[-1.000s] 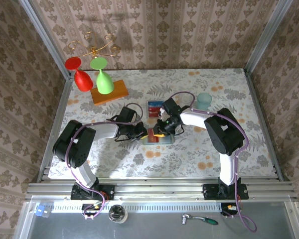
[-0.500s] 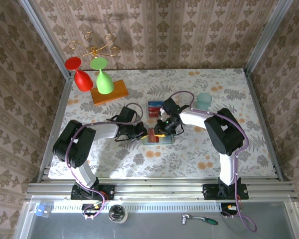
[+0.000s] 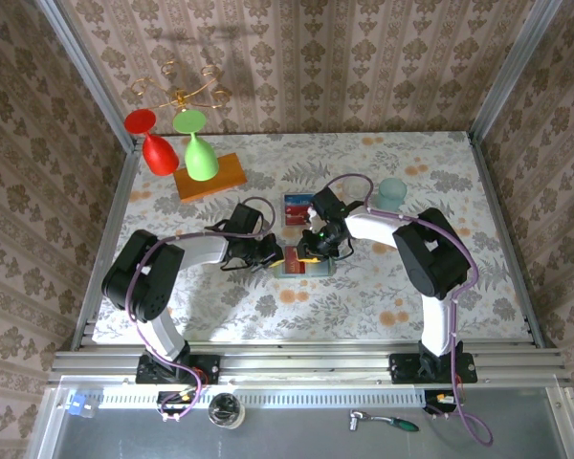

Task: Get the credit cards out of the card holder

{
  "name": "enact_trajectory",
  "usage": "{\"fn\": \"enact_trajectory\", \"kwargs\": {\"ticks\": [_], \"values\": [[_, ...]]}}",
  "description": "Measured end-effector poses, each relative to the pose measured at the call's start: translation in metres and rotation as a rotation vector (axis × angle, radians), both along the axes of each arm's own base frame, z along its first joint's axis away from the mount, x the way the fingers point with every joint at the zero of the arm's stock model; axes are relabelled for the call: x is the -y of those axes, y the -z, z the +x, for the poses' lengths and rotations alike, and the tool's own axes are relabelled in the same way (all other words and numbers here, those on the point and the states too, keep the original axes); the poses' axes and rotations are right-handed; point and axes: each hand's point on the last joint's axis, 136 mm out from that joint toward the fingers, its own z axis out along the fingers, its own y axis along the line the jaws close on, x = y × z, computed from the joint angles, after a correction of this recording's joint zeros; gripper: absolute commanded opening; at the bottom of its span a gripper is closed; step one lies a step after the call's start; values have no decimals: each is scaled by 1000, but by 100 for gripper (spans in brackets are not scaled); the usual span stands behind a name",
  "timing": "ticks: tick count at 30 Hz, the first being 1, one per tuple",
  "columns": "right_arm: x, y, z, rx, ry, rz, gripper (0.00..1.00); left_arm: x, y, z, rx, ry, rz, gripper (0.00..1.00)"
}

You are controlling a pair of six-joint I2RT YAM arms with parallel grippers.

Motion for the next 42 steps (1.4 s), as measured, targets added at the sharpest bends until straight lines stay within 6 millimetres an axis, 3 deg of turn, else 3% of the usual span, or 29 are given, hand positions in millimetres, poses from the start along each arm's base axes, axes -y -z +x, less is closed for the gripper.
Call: {"fn": "enact_trajectory", "kwargs": {"ticks": [8, 17, 42], "values": [[3, -10, 2, 25, 18, 10, 25, 0, -3, 0, -4, 12, 13, 0], [11, -3, 3, 5, 65, 22, 26, -1, 0, -1, -11, 17, 18, 0], [0, -2, 3, -23, 77, 100, 26, 5, 1, -2, -14, 33, 0, 0]]}}
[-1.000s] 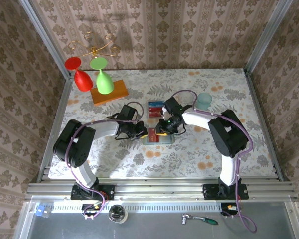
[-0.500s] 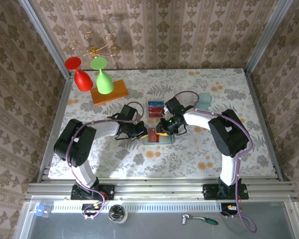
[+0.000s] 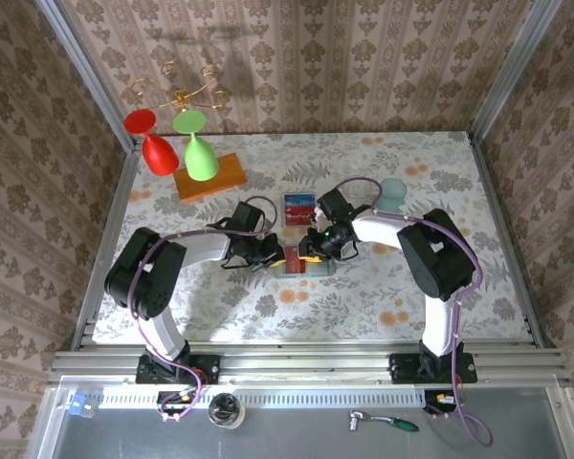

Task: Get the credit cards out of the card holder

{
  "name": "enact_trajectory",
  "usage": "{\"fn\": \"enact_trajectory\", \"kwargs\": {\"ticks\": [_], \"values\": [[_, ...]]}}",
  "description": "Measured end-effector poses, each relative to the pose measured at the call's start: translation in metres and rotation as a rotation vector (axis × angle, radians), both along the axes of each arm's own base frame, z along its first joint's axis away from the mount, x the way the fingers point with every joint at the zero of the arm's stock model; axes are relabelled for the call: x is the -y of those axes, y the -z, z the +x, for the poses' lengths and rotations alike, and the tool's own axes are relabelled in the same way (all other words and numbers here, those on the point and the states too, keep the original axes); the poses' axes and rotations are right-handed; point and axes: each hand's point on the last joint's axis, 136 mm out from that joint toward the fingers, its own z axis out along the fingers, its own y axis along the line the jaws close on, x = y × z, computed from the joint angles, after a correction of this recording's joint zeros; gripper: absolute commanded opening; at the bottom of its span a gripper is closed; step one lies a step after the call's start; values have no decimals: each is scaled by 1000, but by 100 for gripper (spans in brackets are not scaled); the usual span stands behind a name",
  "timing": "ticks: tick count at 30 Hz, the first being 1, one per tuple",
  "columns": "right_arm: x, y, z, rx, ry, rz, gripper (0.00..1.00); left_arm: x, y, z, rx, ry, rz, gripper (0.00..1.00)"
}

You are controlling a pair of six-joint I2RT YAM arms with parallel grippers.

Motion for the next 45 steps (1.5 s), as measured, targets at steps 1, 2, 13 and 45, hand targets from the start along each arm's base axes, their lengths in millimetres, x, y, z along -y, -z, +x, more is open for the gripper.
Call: {"fn": "enact_trajectory", "kwargs": {"ticks": [1, 2, 13, 45], "values": [[-1, 0, 0, -2, 1, 5, 26, 0, 0, 0, -1, 1, -2, 0], [-1, 0, 1, -4, 3, 10, 25, 1, 0, 0, -2, 3, -6, 0], [-3, 1, 3, -31, 32, 62, 23, 4, 0, 1, -2, 9, -17, 0], [18, -3, 6, -31, 95, 102, 11, 4, 1, 1, -3, 9, -17, 0]]}}
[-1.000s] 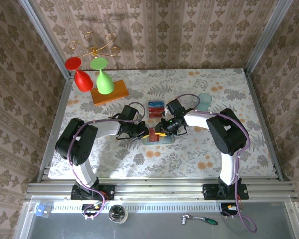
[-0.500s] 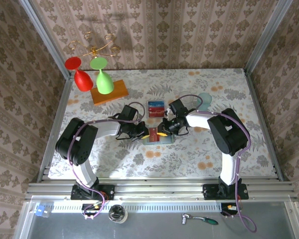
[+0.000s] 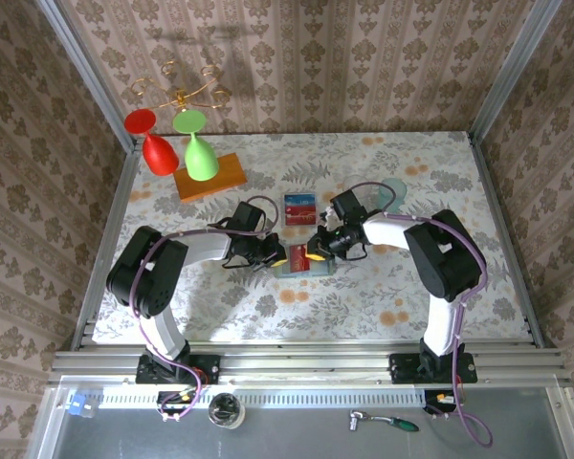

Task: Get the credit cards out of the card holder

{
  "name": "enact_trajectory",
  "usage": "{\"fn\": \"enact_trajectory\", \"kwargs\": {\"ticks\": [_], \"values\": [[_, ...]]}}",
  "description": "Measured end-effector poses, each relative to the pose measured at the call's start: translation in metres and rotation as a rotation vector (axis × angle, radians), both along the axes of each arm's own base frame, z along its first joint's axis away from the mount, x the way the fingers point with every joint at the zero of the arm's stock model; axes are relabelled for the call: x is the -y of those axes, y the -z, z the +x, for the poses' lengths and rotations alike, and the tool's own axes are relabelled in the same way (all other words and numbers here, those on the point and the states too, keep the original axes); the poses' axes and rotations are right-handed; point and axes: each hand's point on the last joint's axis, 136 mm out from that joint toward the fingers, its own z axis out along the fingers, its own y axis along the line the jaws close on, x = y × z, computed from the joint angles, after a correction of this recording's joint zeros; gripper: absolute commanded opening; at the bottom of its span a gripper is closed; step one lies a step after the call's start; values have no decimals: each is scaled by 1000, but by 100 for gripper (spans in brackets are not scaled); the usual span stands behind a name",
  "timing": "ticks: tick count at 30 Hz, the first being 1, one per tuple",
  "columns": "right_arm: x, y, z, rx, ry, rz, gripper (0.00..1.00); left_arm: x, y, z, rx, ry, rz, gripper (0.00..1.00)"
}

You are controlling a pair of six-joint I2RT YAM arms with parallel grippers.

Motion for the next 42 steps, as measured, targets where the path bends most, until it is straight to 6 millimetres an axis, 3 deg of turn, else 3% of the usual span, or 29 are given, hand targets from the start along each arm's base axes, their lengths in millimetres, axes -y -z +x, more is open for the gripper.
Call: {"fn": "enact_trajectory", "kwargs": {"ticks": [28, 42], "values": [[31, -36, 5, 109, -60, -118, 5, -1, -2, 2, -2, -5, -6, 0], [37, -88, 34, 397, -329, -263, 2, -12, -14, 6, 29, -34, -26, 2]]}}
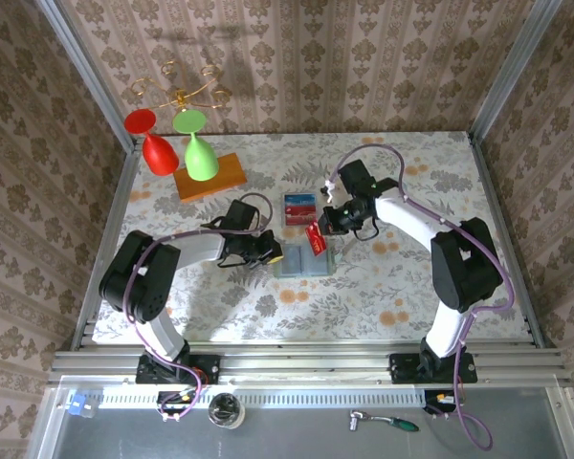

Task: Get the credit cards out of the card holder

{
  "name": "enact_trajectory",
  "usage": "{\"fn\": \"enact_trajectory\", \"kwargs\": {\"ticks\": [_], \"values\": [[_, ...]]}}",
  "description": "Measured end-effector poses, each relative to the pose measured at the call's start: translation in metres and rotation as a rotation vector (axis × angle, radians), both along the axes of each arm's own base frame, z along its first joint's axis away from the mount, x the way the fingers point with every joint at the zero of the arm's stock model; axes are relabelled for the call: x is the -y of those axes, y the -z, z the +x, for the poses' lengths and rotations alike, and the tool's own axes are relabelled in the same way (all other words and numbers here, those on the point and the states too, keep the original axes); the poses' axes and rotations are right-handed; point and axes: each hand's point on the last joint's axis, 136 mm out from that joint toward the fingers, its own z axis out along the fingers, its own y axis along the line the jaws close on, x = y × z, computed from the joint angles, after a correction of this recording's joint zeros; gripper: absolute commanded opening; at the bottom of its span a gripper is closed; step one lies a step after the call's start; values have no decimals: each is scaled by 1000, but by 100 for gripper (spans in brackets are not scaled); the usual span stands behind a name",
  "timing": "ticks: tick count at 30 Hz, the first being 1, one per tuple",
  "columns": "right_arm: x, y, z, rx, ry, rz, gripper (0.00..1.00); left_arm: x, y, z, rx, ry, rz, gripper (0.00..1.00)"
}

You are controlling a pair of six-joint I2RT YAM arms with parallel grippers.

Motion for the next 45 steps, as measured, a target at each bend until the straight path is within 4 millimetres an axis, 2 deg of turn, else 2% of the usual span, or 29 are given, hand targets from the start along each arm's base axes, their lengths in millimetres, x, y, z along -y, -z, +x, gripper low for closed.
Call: {"fn": "enact_trajectory", "kwargs": {"ticks": [10, 19, 30, 37, 45], "values": [[14, -23, 25, 234, -285, -209, 1, -9, 2, -2, -3, -17, 2, 2], [8, -39, 50, 363, -563, -322, 2, -15, 1, -5, 1, -28, 1, 2], [-14, -33, 75, 380, -764, -373, 2, -16, -6, -7, 13, -30, -4, 2], [-37, -25, 82, 383, -837, -380, 1, -18, -5, -8, 8, -33, 4, 3], [-50, -10, 87, 387, -886, -405, 1, -19, -4, -9, 4, -34, 7, 3]]}}
